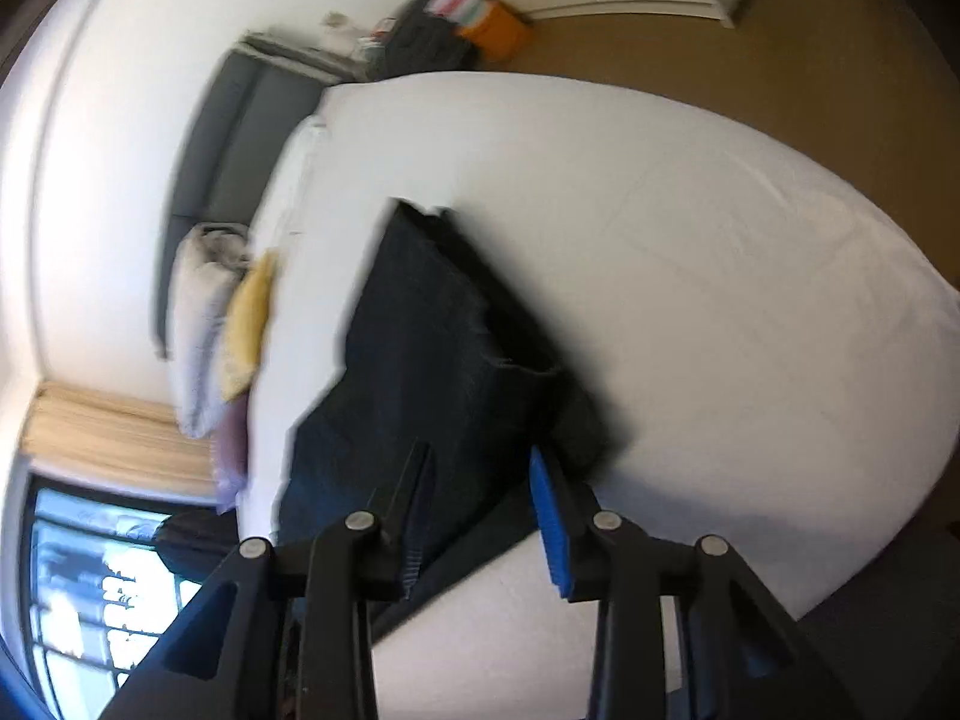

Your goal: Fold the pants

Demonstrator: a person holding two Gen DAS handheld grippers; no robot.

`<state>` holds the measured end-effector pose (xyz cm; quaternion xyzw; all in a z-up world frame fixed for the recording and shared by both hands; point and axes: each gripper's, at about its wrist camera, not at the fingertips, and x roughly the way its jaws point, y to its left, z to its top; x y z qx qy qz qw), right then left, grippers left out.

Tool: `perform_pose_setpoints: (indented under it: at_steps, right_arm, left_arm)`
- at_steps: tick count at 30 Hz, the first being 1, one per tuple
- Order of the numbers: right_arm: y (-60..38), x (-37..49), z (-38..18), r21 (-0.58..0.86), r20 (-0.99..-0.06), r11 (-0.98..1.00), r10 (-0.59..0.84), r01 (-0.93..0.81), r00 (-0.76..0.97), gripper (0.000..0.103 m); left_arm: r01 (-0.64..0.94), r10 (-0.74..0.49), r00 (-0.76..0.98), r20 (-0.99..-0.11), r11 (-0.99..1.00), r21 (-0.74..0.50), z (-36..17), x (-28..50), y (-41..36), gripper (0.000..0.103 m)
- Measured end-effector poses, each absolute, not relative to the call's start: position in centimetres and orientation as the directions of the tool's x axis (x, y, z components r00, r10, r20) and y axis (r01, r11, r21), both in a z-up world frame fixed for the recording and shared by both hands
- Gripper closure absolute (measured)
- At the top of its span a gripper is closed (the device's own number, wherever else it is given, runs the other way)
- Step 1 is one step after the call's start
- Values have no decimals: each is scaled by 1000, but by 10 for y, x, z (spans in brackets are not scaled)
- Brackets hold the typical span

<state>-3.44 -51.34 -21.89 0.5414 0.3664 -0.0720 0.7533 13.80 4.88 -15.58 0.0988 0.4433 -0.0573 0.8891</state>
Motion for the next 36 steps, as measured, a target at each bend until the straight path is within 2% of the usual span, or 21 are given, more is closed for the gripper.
perform_pose_setpoints:
  at_steps: [6,7,8,9,15,23,28,29,30,32,36]
  right_arm:
    - [-545,-44,-229,815,-573,312,299,489,763,70]
    - [-546,-38,-229,817,-567,319,300,480,767,74]
    - [-545,-34,-229,806,-581,337,294,487,759,88]
    - [-545,-31,-229,796,-593,348,290,495,751,95]
    - [-537,-48,-220,750,-630,432,236,501,740,97]
    - [-538,-56,-237,750,-632,407,213,521,745,101]
    - [-540,-62,-221,720,-665,450,231,528,710,98]
    - [-540,-64,-211,688,-692,472,201,551,693,94]
    - [-537,-64,-198,632,-730,519,148,576,667,75]
    - [-529,-59,-168,552,-755,596,58,584,654,71]
    - [-500,-35,-135,553,-723,655,70,515,687,69]
  left_arm:
    - [189,-15,597,-802,974,122,-160,124,55,0]
    - [189,-13,597,-802,974,124,-160,125,55,0]
    - [191,-13,596,-803,974,126,-159,128,55,0]
    - [192,-13,595,-804,973,126,-159,129,55,0]
    - [202,-16,592,-806,971,129,-159,131,56,0]
    - [209,-27,587,-809,971,120,-162,127,59,0]
    - [220,-41,626,-779,967,125,-142,114,56,1]
    - [236,-60,652,-756,964,127,-132,109,52,1]
    - [251,-74,671,-738,959,132,-124,105,46,1]
    - [270,-100,688,-719,955,126,-116,104,37,1]
    - [290,-126,671,-731,952,102,-123,115,16,1]
